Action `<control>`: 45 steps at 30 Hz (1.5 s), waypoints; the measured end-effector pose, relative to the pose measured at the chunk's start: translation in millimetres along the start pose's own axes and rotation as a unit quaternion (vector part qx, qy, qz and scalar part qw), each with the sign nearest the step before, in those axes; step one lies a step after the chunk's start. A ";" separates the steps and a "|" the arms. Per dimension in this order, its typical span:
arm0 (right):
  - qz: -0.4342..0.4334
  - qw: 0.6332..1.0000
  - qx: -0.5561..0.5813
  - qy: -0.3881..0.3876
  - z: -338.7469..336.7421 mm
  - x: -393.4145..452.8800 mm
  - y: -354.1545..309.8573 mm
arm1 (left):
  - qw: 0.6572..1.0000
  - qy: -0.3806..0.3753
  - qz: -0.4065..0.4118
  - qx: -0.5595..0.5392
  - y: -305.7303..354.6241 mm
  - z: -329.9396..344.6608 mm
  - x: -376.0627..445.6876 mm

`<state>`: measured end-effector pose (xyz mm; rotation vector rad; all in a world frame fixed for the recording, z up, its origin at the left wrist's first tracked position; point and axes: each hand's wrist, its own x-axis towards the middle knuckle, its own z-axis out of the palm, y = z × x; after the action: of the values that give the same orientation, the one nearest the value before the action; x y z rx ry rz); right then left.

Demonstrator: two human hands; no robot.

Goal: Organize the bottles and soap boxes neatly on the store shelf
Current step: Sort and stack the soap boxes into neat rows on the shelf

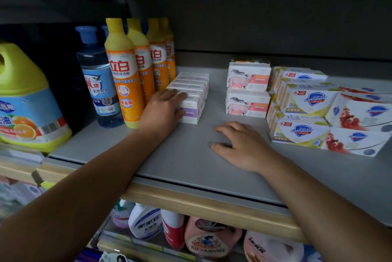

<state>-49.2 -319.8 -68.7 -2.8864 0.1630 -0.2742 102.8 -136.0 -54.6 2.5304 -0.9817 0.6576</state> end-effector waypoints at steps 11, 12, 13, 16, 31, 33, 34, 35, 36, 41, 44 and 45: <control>0.016 1.000 0.024 0.007 -6.2 -2.6 -3.5 | 0.999 0.025 -0.013 -0.021 2.0 0.5 -2.8; 0.019 0.999 0.027 0.014 -8.0 -2.6 -4.1 | 0.999 0.023 -0.013 -0.029 1.6 0.3 -2.7; 0.023 0.999 0.023 0.028 -10.4 -1.3 -4.0 | 0.999 0.021 -0.012 -0.038 1.1 -0.1 -2.1; 0.037 0.995 0.012 0.094 -22.5 13.4 -4.2 | 0.998 0.025 -0.010 -0.061 -0.2 -1.7 -0.4; 0.066 0.975 -0.170 0.124 -28.0 74.9 7.5 | 0.984 0.098 -0.014 -0.149 3.5 -7.0 -6.3; 0.059 0.982 -0.141 0.111 -32.6 77.4 10.3 | 0.984 0.098 -0.018 -0.150 2.8 -5.0 -5.3; 0.066 0.984 -0.133 0.100 -33.3 78.0 10.9 | 0.984 0.097 -0.019 -0.150 2.6 -4.4 -4.7; 0.072 0.986 -0.121 0.094 -32.7 78.2 10.3 | 0.984 0.098 -0.019 -0.150 2.4 -4.1 -4.2; 0.073 0.987 -0.103 0.100 -30.5 77.4 8.8 | 0.984 0.099 -0.018 -0.150 2.4 -4.1 -4.0; 0.033 0.972 -0.045 0.229 -17.8 58.1 0.3 | 0.981 0.102 -0.014 -0.165 3.6 -8.3 -5.2; -0.002 0.949 0.011 0.314 -22.0 46.3 -9.6 | 0.977 0.126 0.015 -0.168 8.4 -13.4 -6.9; -0.023 0.941 0.022 0.338 -26.9 43.3 -14.0 | 0.975 0.134 0.026 -0.174 10.9 -15.5 -7.6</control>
<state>-11.0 -318.0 -32.1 -2.6285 0.1999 -1.2503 85.7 -132.3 -44.1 2.0573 -0.9732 0.7456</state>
